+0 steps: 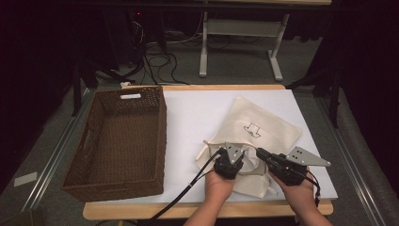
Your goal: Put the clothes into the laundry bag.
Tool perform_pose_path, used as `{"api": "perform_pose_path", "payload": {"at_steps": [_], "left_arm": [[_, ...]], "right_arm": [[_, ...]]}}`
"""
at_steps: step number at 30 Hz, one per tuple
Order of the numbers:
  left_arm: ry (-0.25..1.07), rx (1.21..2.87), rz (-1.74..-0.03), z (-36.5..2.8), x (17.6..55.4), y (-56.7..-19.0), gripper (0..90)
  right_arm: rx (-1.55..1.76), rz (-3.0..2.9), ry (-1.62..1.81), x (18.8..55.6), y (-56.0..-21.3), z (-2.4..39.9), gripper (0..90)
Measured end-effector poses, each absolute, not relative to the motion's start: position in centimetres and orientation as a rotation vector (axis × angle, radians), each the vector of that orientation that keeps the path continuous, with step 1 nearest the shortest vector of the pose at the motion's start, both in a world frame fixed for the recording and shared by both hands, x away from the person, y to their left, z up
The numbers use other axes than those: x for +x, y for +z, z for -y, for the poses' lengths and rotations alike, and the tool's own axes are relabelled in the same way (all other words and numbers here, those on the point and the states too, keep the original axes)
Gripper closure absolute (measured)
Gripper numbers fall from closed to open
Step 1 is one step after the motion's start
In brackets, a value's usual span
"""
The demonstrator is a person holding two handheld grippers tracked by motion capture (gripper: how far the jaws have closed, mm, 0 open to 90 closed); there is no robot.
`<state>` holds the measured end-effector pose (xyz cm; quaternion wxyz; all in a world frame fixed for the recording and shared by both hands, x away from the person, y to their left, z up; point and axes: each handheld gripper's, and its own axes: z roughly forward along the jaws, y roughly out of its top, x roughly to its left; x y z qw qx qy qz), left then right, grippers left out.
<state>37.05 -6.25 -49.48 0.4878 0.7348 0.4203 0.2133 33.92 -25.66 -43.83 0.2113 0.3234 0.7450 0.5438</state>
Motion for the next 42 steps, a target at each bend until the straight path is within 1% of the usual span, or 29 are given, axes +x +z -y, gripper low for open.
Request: {"api": "perform_pose_path", "payload": {"at_steps": [5,8,12,15,18,20,24,27,30,32,34,37,42], "left_arm": [[0.566,1.765,-1.003,8.6,38.7,-49.7,82.1],[0.556,1.762,-1.013,9.2,39.4,-50.0,79.8],[0.54,1.784,-0.987,9.1,39.3,-50.0,70.9],[0.49,1.794,-0.964,8.3,38.7,-49.8,55.7],[0.458,1.795,-0.949,7.3,37.8,-49.7,45.5],[0.445,1.788,-0.942,6.6,37.3,-49.6,39.7],[0.441,1.786,-0.928,5.6,36.5,-49.4,33.0],[0.436,1.783,-0.912,5.0,35.9,-49.0,31.0],[0.459,1.787,-0.883,3.8,34.9,-48.4,31.7],[0.506,1.798,-0.875,2.3,34.0,-47.8,34.0],[0.518,1.782,-0.904,0.5,33.3,-47.3,37.4],[0.576,1.784,-0.932,-2.1,32.2,-46.8,42.7],[0.584,1.742,-1.002,-4.8,31.2,-47.9,43.1]], "right_arm": [[0.902,-2.059,1.521,34.0,-43.8,26.0,87.7],[0.909,-2.057,1.521,34.0,-43.8,26.2,87.8],[0.913,-2.062,1.524,34.1,-43.9,26.3,87.8],[0.912,-2.06,1.519,34.1,-43.9,26.3,87.8],[0.906,-2.063,1.516,34.1,-44.0,26.3,87.8],[0.911,-2.067,1.513,34.0,-44.0,26.3,87.7],[0.911,-2.072,1.51,34.1,-44.1,26.1,87.8],[0.912,-2.074,1.505,34.1,-44.2,25.9,87.8],[0.912,-2.082,1.499,34.1,-44.2,25.9,87.8],[0.907,-2.089,1.493,34.0,-44.3,25.8,87.7],[0.899,-2.108,1.484,34.0,-44.5,25.7,87.7],[0.874,-2.141,1.454,33.8,-44.8,25.5,87.7],[0.843,-2.265,1.347,33.8,-46.4,24.2,87.5]]}}
